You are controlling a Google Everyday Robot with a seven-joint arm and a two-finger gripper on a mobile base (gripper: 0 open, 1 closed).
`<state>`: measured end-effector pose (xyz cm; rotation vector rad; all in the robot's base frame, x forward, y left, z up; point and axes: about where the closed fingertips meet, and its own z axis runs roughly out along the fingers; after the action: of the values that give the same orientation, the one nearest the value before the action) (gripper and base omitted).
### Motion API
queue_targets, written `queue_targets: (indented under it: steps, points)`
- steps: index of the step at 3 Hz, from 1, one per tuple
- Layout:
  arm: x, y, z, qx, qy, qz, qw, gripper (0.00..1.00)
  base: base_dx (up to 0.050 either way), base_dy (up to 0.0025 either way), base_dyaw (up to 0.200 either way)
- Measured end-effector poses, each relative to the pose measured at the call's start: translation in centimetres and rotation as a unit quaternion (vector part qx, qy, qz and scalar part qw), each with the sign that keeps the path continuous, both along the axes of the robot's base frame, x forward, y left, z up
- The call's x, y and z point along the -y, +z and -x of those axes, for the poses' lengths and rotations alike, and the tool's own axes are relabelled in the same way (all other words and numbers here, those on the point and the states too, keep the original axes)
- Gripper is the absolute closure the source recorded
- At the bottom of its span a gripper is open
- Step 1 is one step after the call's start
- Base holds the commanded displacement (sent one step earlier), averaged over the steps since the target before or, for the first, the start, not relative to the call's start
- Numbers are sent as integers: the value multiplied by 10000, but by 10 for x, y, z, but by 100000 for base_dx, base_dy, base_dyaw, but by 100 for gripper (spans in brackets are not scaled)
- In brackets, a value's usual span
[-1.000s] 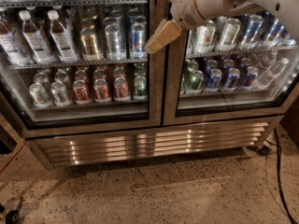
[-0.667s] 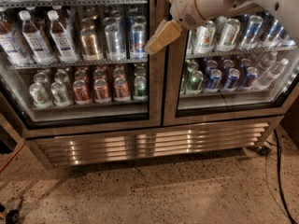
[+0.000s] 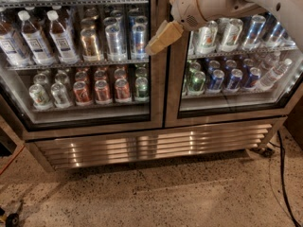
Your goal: Open left fridge door
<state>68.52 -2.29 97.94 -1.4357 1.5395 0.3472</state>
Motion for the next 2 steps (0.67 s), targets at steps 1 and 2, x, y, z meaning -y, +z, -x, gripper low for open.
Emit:
queue_targets:
  steps: [1,2]
  points:
    - [0,-2,-1,66,-84,-215,9997,0,0,0,0]
    - [6,-2,-5,172,-172,-497,9985,0,0,0,0]
